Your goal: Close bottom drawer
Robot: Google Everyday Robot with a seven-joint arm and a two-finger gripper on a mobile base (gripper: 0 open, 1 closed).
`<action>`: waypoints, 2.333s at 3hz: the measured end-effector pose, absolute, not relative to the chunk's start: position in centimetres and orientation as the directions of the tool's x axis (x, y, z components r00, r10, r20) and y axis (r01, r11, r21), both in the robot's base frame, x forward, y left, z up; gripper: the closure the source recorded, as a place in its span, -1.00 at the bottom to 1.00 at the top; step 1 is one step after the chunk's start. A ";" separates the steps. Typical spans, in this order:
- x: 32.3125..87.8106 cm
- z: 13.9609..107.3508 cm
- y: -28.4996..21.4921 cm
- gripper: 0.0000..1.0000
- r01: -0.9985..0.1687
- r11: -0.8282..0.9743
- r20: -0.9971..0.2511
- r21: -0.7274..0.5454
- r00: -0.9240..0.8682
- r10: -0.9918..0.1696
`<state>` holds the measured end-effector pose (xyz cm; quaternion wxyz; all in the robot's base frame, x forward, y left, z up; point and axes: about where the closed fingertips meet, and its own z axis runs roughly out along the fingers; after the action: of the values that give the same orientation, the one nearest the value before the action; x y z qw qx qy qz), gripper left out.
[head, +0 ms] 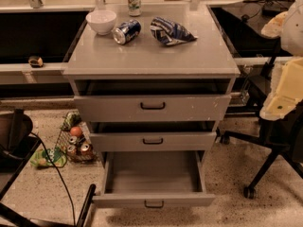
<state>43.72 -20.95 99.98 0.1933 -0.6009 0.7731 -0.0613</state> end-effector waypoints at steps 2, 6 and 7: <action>43.9 95.3 -20.2 -1.00 -0.933 0.234 -0.264 -0.273 -0.161 -0.951; 42.6 73.9 -16.5 -1.00 -0.995 0.085 -0.489 -0.059 -0.045 -0.871; 42.1 65.0 -16.8 -1.00 -0.999 0.033 -0.500 -0.003 -0.027 -0.866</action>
Offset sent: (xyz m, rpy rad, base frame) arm 0.0058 0.0245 -0.1754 0.1863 0.1875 0.2073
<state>42.07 -16.78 65.00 0.1870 -0.6721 0.6938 0.1789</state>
